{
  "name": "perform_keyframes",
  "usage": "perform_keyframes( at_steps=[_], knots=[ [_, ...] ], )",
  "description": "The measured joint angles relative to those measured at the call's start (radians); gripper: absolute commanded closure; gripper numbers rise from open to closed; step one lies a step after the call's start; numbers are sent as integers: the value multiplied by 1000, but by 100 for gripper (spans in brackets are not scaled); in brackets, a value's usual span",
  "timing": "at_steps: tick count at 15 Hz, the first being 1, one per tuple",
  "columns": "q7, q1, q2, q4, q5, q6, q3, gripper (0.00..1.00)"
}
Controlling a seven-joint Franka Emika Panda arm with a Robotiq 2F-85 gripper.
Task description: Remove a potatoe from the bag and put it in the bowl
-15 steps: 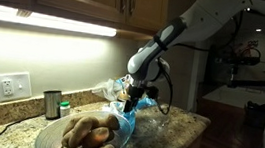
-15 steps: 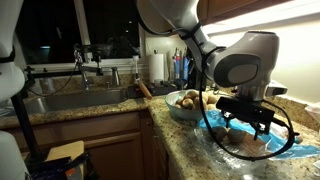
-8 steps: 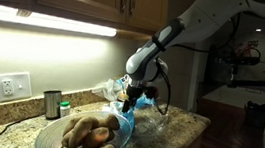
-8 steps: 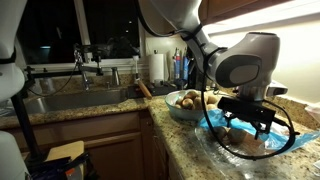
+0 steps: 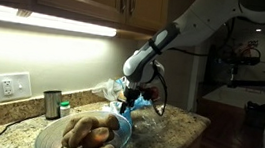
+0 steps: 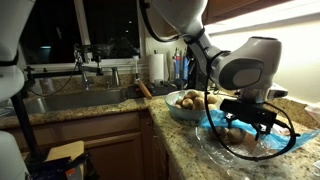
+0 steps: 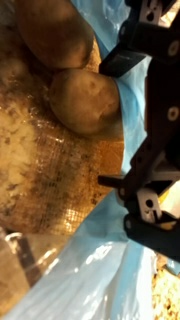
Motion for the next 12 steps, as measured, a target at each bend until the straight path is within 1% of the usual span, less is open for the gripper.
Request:
perform_keyframes(
  at_steps=[12],
  knots=[
    [0,0,8,33,-8,-40,-2,0]
  ],
)
